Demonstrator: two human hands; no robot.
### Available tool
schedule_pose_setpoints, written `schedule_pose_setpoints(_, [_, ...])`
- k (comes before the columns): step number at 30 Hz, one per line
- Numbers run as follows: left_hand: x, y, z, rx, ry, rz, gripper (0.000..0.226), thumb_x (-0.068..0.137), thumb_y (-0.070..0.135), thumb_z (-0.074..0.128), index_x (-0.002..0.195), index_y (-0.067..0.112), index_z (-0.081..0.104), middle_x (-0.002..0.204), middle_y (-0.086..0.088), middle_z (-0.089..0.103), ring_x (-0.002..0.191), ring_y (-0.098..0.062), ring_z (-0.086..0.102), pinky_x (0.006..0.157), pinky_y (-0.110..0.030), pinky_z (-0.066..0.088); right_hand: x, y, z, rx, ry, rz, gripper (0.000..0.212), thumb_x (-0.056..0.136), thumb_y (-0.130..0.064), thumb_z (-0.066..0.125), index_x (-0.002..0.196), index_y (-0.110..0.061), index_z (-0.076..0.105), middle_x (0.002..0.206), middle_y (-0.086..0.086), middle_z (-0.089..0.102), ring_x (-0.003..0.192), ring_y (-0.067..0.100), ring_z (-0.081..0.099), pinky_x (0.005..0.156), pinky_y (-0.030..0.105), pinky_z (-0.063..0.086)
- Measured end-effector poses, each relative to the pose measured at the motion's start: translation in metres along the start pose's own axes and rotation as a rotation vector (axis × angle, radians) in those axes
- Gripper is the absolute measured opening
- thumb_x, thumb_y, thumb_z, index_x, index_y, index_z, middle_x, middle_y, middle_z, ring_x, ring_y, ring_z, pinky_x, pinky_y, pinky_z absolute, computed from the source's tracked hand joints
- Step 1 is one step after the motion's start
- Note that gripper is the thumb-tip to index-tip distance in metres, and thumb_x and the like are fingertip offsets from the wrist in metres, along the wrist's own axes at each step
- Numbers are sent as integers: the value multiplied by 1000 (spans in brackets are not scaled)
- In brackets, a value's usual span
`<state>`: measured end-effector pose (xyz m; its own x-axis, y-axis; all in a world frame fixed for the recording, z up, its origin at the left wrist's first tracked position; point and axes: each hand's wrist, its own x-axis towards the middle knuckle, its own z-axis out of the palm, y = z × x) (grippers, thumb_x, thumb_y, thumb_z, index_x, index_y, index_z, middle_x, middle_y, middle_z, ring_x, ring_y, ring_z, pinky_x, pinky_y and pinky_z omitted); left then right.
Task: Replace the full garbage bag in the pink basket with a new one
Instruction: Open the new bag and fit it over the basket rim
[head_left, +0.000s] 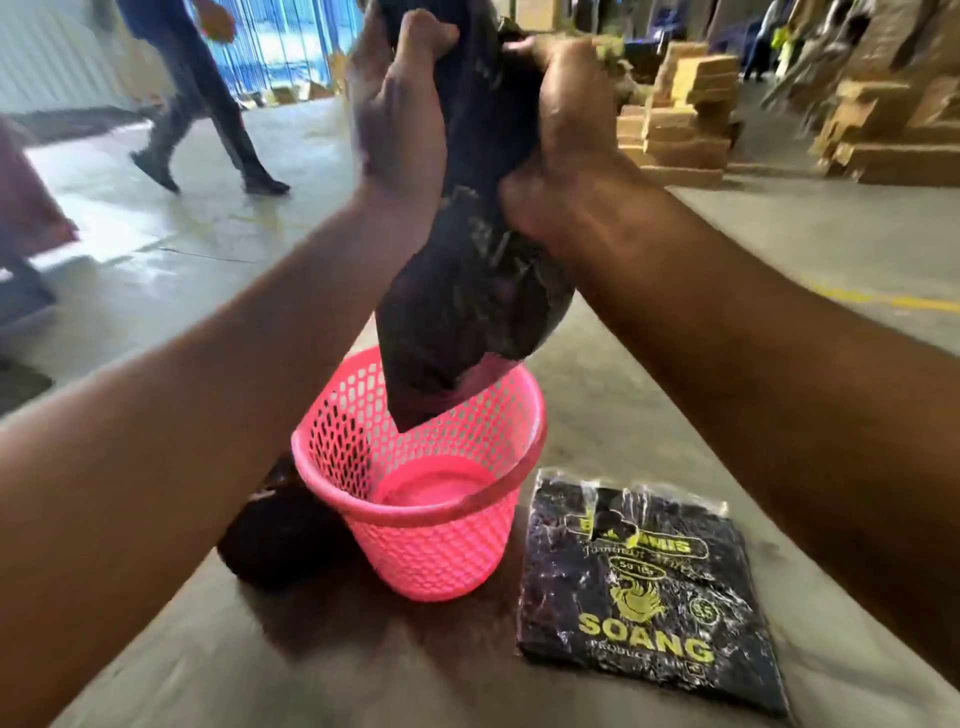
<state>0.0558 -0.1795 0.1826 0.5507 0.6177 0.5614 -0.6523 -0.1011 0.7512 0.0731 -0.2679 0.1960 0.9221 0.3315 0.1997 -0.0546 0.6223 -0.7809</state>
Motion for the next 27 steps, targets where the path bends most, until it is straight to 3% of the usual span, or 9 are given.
schedule_pose_setpoints(3, [13,-2,-33,52,8,15,30,84,14,60,58,29,60,73,10,59,80,-15,55,82,-40,49,11,26,17,27,-18,11,24,92,-11,41,97,1,61,90,20,61,79,32,61,69,36,51])
schedule_pose_setpoints(7, [9,-33,-62,129,13,-20,15,78,16,59,66,22,63,81,-8,59,83,-22,56,79,-48,49,24,71,4,12,111,133,41,90,-11,48,124,7,62,110,28,64,93,35,61,81,41,52])
schedule_pose_setpoints(9, [-2,-55,-80,131,35,-94,21,77,16,58,59,25,65,71,2,59,75,-14,55,75,-42,49,26,95,-14,23,176,145,38,91,-5,47,124,6,62,107,25,60,92,35,58,79,40,52])
schedule_pose_setpoints(12, [-22,-92,-98,152,78,-272,34,74,21,55,45,35,67,58,17,58,68,-6,54,76,-39,45,20,130,-53,7,288,190,44,89,-1,50,130,7,61,110,21,59,98,33,56,93,44,48])
schedule_pose_setpoints(14, [-34,-112,-108,161,83,-369,25,71,22,53,49,26,64,45,22,53,50,5,48,63,-26,42,12,147,-79,-33,314,244,43,88,-2,51,128,6,61,108,21,57,97,33,55,88,41,46])
schedule_pose_setpoints(16, [-43,-128,-113,161,50,-485,11,69,22,53,59,20,56,48,14,54,49,-3,51,54,-22,42,7,155,-102,-82,315,263,32,87,-4,54,117,-1,66,101,20,60,86,32,60,79,37,50])
schedule_pose_setpoints(20, [-54,-148,-116,173,-37,-656,6,65,19,54,61,15,57,57,-6,56,58,-23,53,61,-36,44,6,154,-130,-236,302,183,14,86,-2,58,94,-7,68,72,11,66,56,23,65,59,28,56])
schedule_pose_setpoints(24, [-63,-157,-107,-65,-146,-763,31,74,14,48,53,11,71,55,-10,67,49,-25,65,55,-29,54,14,138,-133,-312,279,68,12,83,-2,61,88,-10,69,73,7,68,61,19,67,59,25,55])
schedule_pose_setpoints(27, [-61,-158,-98,-282,-298,-839,41,76,21,42,71,1,77,70,-19,72,63,-30,67,68,-34,56,28,120,-129,-311,294,-25,11,80,-3,63,84,-12,69,71,4,67,65,18,66,62,25,53])
